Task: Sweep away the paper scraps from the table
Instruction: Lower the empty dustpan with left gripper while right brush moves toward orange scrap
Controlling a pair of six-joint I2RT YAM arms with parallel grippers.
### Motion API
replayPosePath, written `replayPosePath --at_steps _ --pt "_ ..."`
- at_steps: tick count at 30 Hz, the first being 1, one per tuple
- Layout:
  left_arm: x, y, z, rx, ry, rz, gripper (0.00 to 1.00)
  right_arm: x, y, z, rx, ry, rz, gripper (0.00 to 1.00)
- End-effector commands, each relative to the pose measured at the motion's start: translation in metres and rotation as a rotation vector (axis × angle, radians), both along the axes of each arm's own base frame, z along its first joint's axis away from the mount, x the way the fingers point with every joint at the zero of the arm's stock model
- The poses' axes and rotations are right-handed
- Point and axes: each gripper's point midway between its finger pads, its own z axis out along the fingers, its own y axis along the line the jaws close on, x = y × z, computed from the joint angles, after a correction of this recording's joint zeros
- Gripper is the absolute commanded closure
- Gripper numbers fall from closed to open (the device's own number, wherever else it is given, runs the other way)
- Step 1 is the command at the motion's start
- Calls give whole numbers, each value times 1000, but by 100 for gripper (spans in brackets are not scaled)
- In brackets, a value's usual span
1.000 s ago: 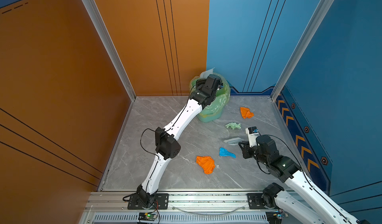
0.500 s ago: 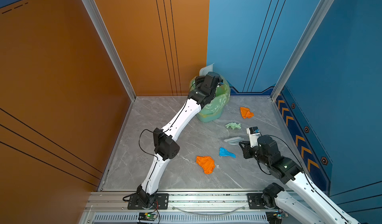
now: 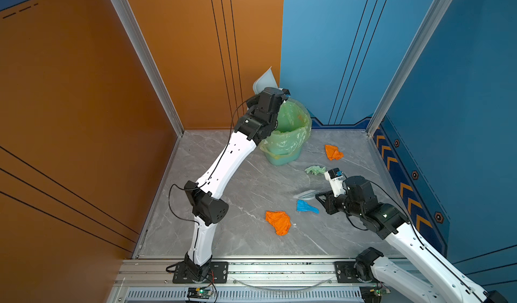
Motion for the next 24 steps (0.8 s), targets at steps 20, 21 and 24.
replayPosePath --at_steps 20,21,24 --pt "-113 53 -110 -631 249 29 100 -83 107 -39 120 308 527 100" --pt "-118 57 -116 -639 256 41 100 -80 110 -43 110 306 522 100" --pt "-131 70 -132 -672 265 88 100 -68 112 -54 80 302 488 100"
